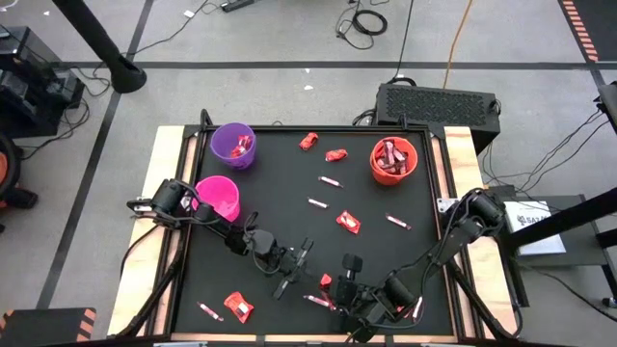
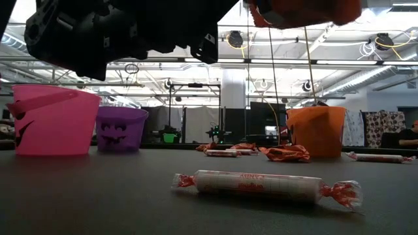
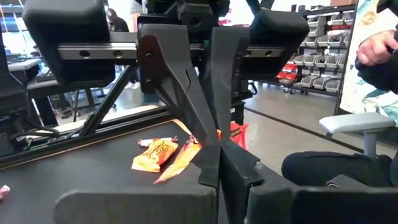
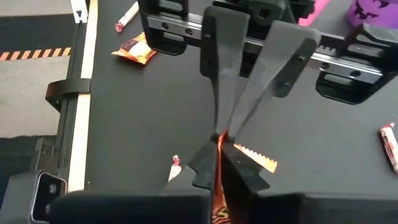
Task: Sort candy by brand, put in halloween buckets
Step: Put the orange candy into the purple bucket
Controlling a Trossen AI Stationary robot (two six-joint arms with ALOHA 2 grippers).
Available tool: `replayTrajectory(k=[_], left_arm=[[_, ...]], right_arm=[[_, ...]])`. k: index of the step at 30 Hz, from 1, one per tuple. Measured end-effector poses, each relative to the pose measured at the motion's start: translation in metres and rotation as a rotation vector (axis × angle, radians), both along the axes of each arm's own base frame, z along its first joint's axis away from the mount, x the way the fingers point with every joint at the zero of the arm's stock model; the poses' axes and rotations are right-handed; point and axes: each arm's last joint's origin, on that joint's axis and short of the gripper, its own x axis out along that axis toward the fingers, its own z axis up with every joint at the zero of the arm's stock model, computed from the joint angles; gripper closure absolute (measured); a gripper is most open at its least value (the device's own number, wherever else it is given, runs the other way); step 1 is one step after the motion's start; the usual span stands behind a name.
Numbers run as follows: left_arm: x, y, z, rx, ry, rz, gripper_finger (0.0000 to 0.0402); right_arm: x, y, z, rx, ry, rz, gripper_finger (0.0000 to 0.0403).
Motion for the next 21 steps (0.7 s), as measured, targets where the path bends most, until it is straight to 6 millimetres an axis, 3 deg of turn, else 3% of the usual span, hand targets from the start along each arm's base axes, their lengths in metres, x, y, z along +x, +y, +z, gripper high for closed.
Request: replayTrajectory(k=[4,14,21], left_arm=[[0.000,0.000,0.000,0.000,0.000,0.005,0.0398],[0.003,0.009,-0.002,-0.001,0.023,0.037,0.0400],[0.007,0.020,-0.002,0.011,0.061,0.069,0.0401]], right_arm=[[0.000,0.000,0.000,-0.023,0.003,0.023,0.0350],[0.000,0.000,-0.001,-0.020,0.023,0.035,0.0199],[-0.006,-0.005,-0.005,0.007,0.111,0.008,0.0144]])
